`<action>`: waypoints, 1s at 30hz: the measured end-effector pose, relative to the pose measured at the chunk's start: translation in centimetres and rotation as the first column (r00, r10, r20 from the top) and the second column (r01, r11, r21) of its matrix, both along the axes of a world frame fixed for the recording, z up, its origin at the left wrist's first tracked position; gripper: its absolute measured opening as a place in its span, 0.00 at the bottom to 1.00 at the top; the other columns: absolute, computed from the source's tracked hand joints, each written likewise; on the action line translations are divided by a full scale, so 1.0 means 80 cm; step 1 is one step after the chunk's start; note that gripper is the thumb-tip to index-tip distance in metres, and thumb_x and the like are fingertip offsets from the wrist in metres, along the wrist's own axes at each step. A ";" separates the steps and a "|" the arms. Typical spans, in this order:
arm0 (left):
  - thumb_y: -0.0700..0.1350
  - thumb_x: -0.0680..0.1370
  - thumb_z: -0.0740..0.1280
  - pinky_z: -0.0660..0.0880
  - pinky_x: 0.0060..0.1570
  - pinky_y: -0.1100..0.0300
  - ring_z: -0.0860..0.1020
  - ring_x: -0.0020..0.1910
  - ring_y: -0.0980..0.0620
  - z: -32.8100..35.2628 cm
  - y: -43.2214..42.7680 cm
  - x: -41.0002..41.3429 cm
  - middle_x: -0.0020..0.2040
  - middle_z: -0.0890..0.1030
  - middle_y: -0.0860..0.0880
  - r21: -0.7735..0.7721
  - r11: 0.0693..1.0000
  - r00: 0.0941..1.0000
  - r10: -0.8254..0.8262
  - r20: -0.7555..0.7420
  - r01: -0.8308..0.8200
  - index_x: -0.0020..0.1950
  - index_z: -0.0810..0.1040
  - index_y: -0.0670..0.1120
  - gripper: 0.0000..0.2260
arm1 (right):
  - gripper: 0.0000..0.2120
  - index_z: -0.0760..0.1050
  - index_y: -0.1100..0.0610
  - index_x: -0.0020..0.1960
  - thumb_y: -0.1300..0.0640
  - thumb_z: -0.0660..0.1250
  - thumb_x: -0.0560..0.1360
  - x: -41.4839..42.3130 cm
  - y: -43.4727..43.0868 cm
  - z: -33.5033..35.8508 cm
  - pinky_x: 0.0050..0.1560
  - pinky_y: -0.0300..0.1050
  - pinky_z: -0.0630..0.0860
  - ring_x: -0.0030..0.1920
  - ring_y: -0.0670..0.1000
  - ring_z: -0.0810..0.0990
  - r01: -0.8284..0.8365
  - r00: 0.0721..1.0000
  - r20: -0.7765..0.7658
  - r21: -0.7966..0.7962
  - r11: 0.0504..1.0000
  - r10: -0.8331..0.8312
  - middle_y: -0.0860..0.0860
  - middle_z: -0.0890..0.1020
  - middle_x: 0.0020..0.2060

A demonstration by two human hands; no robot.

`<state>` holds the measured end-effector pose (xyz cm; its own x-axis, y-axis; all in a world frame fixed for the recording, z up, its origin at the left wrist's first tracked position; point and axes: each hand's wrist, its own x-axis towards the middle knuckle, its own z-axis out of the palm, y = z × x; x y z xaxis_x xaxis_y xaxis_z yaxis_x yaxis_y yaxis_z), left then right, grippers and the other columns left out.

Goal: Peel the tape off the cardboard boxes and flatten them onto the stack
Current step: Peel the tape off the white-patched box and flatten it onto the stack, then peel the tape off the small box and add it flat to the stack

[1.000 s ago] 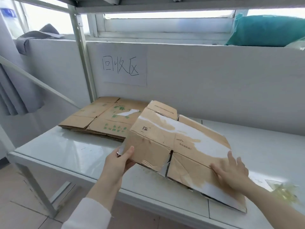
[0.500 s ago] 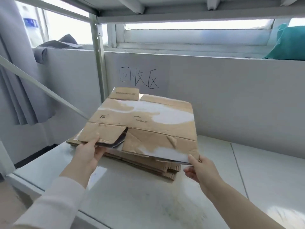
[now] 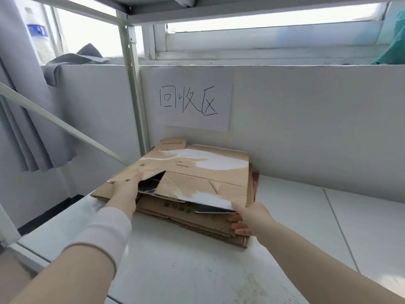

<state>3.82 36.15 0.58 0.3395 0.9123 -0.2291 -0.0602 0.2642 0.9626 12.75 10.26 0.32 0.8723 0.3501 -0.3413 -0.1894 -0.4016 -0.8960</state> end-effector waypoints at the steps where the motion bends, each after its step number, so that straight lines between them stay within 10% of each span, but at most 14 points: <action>1: 0.50 0.75 0.68 0.71 0.56 0.54 0.73 0.60 0.44 0.001 -0.007 -0.001 0.62 0.74 0.44 0.055 0.998 0.995 0.037 -0.097 -0.031 0.69 0.66 0.40 0.26 | 0.15 0.70 0.61 0.49 0.48 0.61 0.77 -0.001 -0.005 0.004 0.45 0.47 0.81 0.44 0.56 0.82 -0.010 0.999 0.032 -0.039 0.999 0.012 0.58 0.81 0.44; 5: 0.51 0.77 0.64 0.67 0.63 0.47 0.67 0.67 0.38 0.015 -0.080 -0.022 0.69 0.68 0.38 0.443 0.894 0.879 0.159 -0.450 0.065 0.70 0.63 0.38 0.27 | 0.25 0.71 0.65 0.61 0.45 0.57 0.78 -0.016 -0.046 0.024 0.60 0.51 0.73 0.55 0.58 0.77 -0.024 0.961 0.263 -0.233 0.972 0.087 0.58 0.78 0.54; 8: 0.48 0.77 0.62 0.67 0.61 0.47 0.67 0.67 0.41 0.026 -0.168 -0.036 0.67 0.70 0.42 0.716 0.539 0.793 0.138 -0.594 0.443 0.66 0.69 0.43 0.19 | 0.26 0.61 0.61 0.71 0.47 0.57 0.78 -0.034 -0.110 0.042 0.63 0.48 0.67 0.66 0.56 0.69 0.015 0.879 0.451 -0.352 0.936 0.155 0.56 0.71 0.66; 12: 0.49 0.79 0.59 0.61 0.68 0.49 0.63 0.70 0.44 0.048 -0.294 -0.027 0.72 0.63 0.43 0.571 -0.070 0.561 0.322 -0.763 0.818 0.71 0.62 0.47 0.20 | 0.24 0.60 0.57 0.71 0.48 0.56 0.79 -0.049 -0.236 0.051 0.64 0.49 0.64 0.67 0.56 0.66 0.191 0.682 0.624 -0.655 0.731 0.381 0.55 0.69 0.67; 15: 0.45 0.80 0.56 0.53 0.71 0.44 0.54 0.75 0.43 0.056 -0.400 -0.011 0.75 0.56 0.41 0.400 -0.327 0.509 0.396 -0.765 0.856 0.72 0.60 0.45 0.20 | 0.23 0.61 0.57 0.70 0.48 0.56 0.78 -0.057 -0.356 0.054 0.64 0.49 0.63 0.67 0.56 0.66 0.344 0.625 0.649 -0.728 0.593 0.434 0.54 0.69 0.66; 22: 0.45 0.80 0.57 0.48 0.72 0.42 0.54 0.75 0.43 0.058 -0.675 0.017 0.75 0.57 0.40 0.371 -0.645 0.613 0.195 -0.766 0.668 0.73 0.58 0.44 0.22 | 0.27 0.52 0.56 0.74 0.47 0.53 0.79 -0.102 -0.640 0.059 0.73 0.55 0.52 0.75 0.56 0.52 0.523 0.732 0.590 -0.807 0.275 0.341 0.54 0.56 0.75; 30: 0.50 0.80 0.56 0.46 0.73 0.45 0.51 0.76 0.44 0.055 -0.934 0.040 0.77 0.53 0.42 0.420 -0.787 0.554 -0.121 -0.824 0.453 0.75 0.51 0.44 0.26 | 0.29 0.56 0.58 0.74 0.50 0.60 0.77 -0.149 -0.860 0.058 0.73 0.57 0.54 0.75 0.58 0.55 0.623 0.750 0.652 -0.753 0.210 0.114 0.57 0.59 0.74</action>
<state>7.06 -38.61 4.99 0.7612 -0.6198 0.1908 -0.5862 -0.7834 -0.2063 0.86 -58.56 4.95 0.9483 -0.1583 0.2751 -0.1923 -0.9761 0.1013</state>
